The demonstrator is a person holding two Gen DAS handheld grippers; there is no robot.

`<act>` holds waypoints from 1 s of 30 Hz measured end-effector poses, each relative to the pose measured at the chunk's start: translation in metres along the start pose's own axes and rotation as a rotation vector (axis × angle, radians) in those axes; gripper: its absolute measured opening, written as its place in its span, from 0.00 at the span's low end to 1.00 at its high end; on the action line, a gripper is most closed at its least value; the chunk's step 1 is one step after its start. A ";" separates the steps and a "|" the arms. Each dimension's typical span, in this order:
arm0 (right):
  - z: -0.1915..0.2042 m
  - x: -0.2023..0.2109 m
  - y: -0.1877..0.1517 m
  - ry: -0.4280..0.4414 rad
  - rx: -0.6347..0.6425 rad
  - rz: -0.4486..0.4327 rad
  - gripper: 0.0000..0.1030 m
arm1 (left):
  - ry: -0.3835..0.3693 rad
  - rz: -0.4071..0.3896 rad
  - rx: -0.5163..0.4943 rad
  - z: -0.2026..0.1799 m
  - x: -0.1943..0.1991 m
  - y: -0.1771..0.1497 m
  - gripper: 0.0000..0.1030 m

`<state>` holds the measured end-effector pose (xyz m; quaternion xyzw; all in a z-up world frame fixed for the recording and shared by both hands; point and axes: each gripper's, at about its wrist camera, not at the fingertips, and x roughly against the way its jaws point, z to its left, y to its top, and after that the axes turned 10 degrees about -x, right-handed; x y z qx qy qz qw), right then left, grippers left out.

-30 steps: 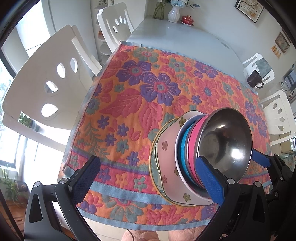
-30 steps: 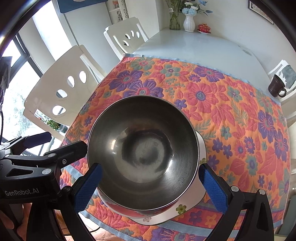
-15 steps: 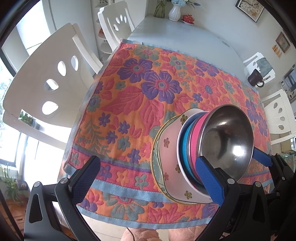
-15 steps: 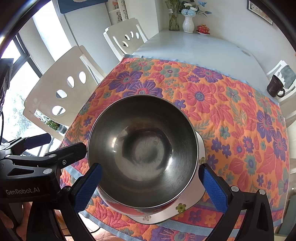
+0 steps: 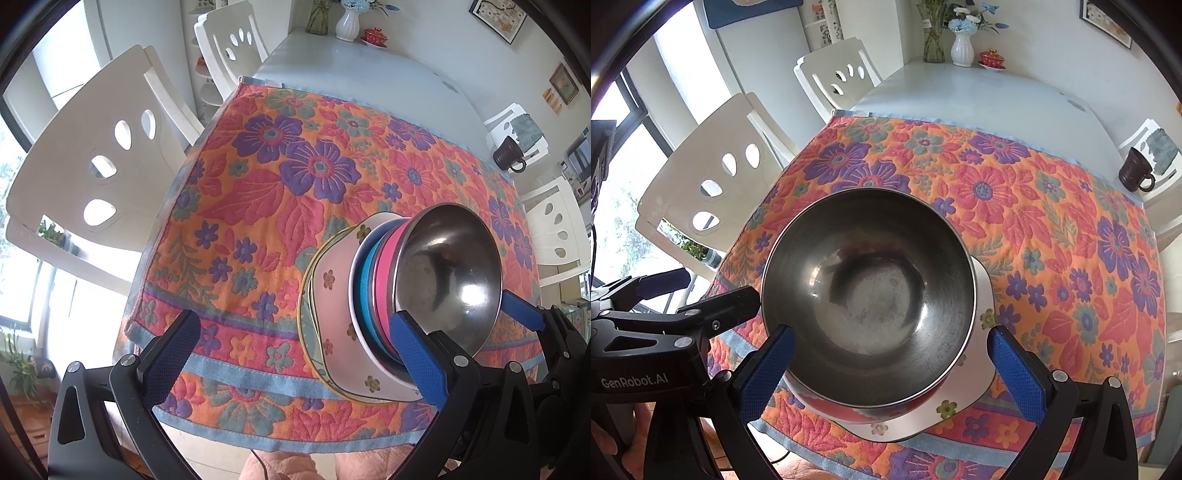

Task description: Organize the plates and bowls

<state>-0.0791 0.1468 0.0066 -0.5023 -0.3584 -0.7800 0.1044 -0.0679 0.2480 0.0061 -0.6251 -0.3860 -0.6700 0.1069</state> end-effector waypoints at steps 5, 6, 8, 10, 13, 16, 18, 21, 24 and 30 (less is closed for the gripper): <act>-0.001 0.000 0.000 -0.001 -0.004 0.001 1.00 | 0.002 0.003 0.001 -0.001 0.000 -0.001 0.99; -0.001 0.001 -0.001 0.000 -0.003 0.002 1.00 | 0.003 0.003 0.001 -0.001 0.000 -0.001 0.99; -0.001 0.000 -0.001 0.001 -0.003 0.004 1.00 | 0.002 0.005 0.003 0.000 0.000 -0.002 0.99; 0.000 0.000 -0.001 0.004 0.002 0.007 1.00 | 0.002 0.006 0.003 0.001 0.001 -0.001 0.99; 0.000 0.000 -0.001 0.006 0.006 0.008 1.00 | 0.001 0.010 0.003 0.002 0.001 -0.002 0.99; -0.001 0.000 0.000 0.011 0.004 0.010 1.00 | 0.002 0.011 0.002 0.002 0.001 -0.001 0.99; -0.002 -0.001 0.000 0.016 0.002 0.015 1.00 | 0.002 0.011 0.003 0.002 0.001 -0.002 0.99; -0.003 -0.002 0.000 0.022 0.000 0.022 1.00 | -0.004 0.014 0.007 0.002 0.000 -0.002 0.99; -0.003 -0.002 0.000 0.023 0.000 0.021 1.00 | -0.003 0.017 0.007 0.002 0.000 -0.003 0.99; -0.003 -0.002 0.000 0.028 0.004 0.024 1.00 | 0.000 0.016 0.005 0.001 0.001 -0.003 0.99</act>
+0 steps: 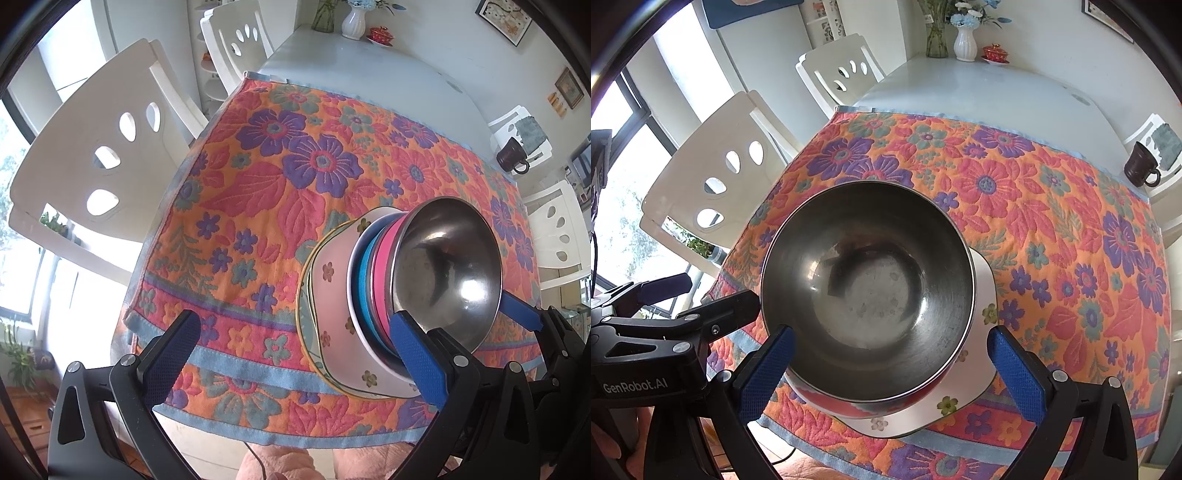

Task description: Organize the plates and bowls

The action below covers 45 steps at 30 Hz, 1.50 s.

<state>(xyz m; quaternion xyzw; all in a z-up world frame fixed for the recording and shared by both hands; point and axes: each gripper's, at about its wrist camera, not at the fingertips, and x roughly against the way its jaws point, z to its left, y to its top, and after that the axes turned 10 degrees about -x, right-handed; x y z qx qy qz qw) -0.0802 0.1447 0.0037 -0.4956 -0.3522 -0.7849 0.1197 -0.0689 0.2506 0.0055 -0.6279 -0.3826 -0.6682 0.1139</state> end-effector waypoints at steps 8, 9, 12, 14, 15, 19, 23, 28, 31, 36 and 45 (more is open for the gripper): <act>0.001 0.001 0.002 0.007 0.006 -0.003 1.00 | 0.019 -0.008 0.016 0.001 0.003 0.000 0.99; 0.001 0.001 0.002 0.009 0.010 -0.001 1.00 | 0.020 -0.011 0.020 0.001 0.003 0.001 0.99; 0.000 0.000 0.004 0.015 0.018 0.003 1.00 | 0.024 -0.012 0.026 0.000 0.003 0.002 0.99; -0.001 0.000 0.005 0.021 0.024 0.004 1.00 | 0.027 -0.012 0.030 0.000 0.003 0.003 0.99; 0.000 0.000 0.006 0.023 0.029 0.004 1.00 | 0.026 -0.011 0.030 0.000 0.003 0.003 0.99; -0.002 -0.001 0.008 0.032 0.047 0.005 1.00 | 0.027 -0.008 0.046 -0.002 0.001 0.004 0.99; -0.003 -0.003 0.011 0.047 0.063 0.013 1.00 | 0.032 -0.006 0.055 -0.003 0.000 0.006 0.99; -0.003 -0.007 0.015 0.064 0.085 0.023 1.00 | 0.042 -0.004 0.076 -0.003 -0.001 0.005 0.99; -0.002 -0.009 0.016 0.073 0.099 0.027 1.00 | 0.046 -0.005 0.088 -0.002 -0.001 0.006 0.99; -0.002 -0.011 0.017 0.082 0.108 0.040 1.00 | 0.050 -0.010 0.094 -0.003 -0.001 0.006 0.99; -0.005 -0.015 0.020 0.084 0.111 0.052 1.00 | 0.058 -0.006 0.083 -0.006 -0.001 0.009 0.99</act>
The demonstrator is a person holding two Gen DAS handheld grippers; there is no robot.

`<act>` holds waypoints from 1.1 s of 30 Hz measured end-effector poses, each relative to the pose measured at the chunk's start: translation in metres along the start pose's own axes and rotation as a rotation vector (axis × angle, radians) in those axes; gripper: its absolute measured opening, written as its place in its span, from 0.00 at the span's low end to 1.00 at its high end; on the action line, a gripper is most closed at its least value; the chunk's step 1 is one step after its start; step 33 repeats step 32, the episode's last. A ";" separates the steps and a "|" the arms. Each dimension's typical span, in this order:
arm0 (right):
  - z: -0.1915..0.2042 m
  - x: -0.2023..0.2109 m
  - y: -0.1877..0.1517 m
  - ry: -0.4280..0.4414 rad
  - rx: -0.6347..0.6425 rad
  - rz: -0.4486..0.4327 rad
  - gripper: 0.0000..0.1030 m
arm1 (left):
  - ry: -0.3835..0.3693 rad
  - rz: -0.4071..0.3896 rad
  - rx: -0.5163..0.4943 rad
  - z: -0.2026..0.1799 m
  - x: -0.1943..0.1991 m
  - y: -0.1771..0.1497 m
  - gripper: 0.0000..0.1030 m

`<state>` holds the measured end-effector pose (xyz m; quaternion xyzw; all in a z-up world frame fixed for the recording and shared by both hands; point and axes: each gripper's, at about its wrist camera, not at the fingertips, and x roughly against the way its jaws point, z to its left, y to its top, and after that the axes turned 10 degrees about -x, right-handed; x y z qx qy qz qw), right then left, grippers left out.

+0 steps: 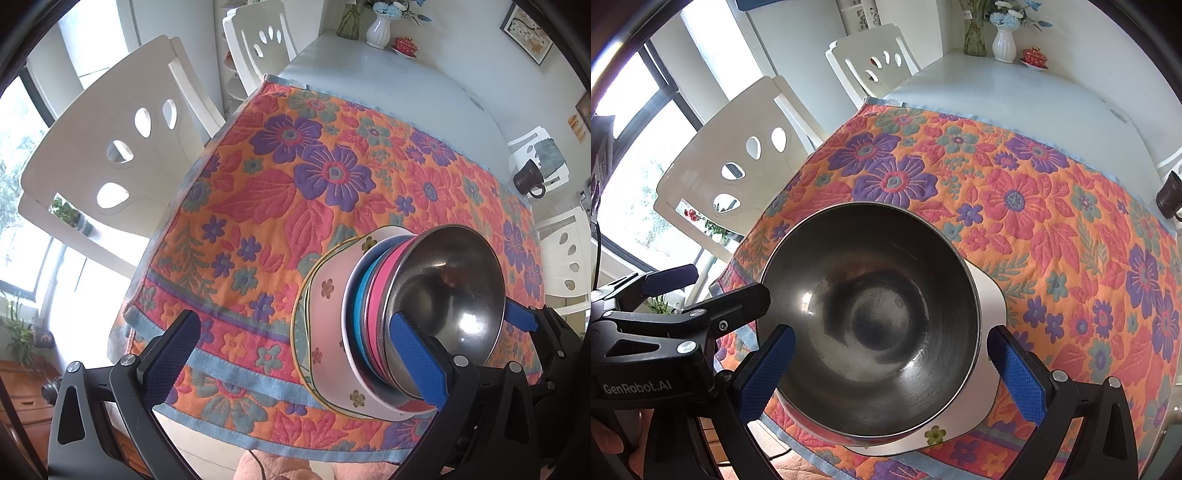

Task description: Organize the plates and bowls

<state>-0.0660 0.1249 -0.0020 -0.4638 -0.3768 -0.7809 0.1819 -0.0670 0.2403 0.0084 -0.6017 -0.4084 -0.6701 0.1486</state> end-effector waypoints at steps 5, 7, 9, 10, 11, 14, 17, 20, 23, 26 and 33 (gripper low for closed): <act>-0.002 0.000 0.001 0.001 0.004 -0.003 1.00 | 0.004 -0.001 -0.007 -0.003 -0.001 0.000 0.99; -0.001 0.000 0.001 0.001 0.006 -0.005 1.00 | 0.003 0.005 -0.005 -0.003 -0.002 -0.001 0.99; -0.001 0.000 0.001 0.000 0.006 -0.005 1.00 | -0.001 0.006 -0.002 -0.002 -0.002 -0.001 0.99; -0.001 0.000 0.001 0.000 0.007 -0.006 1.00 | 0.000 0.005 -0.004 -0.002 -0.003 -0.001 0.99; -0.001 0.000 0.001 -0.001 0.007 -0.006 1.00 | 0.000 0.005 -0.005 -0.001 -0.003 -0.001 0.99; -0.001 0.000 0.001 0.001 0.005 -0.004 1.00 | 0.005 0.009 -0.011 -0.003 -0.004 0.000 0.99; -0.001 0.000 0.001 -0.001 0.004 -0.006 1.00 | 0.009 0.008 -0.016 -0.003 -0.003 0.000 0.99; -0.002 0.001 0.000 -0.006 0.001 -0.012 1.00 | 0.007 0.006 -0.019 -0.003 -0.004 0.000 0.99; -0.003 0.001 0.000 -0.012 -0.005 -0.014 1.00 | 0.012 0.003 -0.025 -0.003 -0.004 0.001 0.99; -0.005 0.001 0.000 -0.012 -0.017 -0.016 1.00 | 0.025 -0.005 -0.034 -0.003 -0.003 0.002 0.99; -0.007 0.003 0.000 -0.015 -0.029 -0.021 1.00 | 0.018 -0.016 -0.044 -0.003 -0.002 0.005 0.99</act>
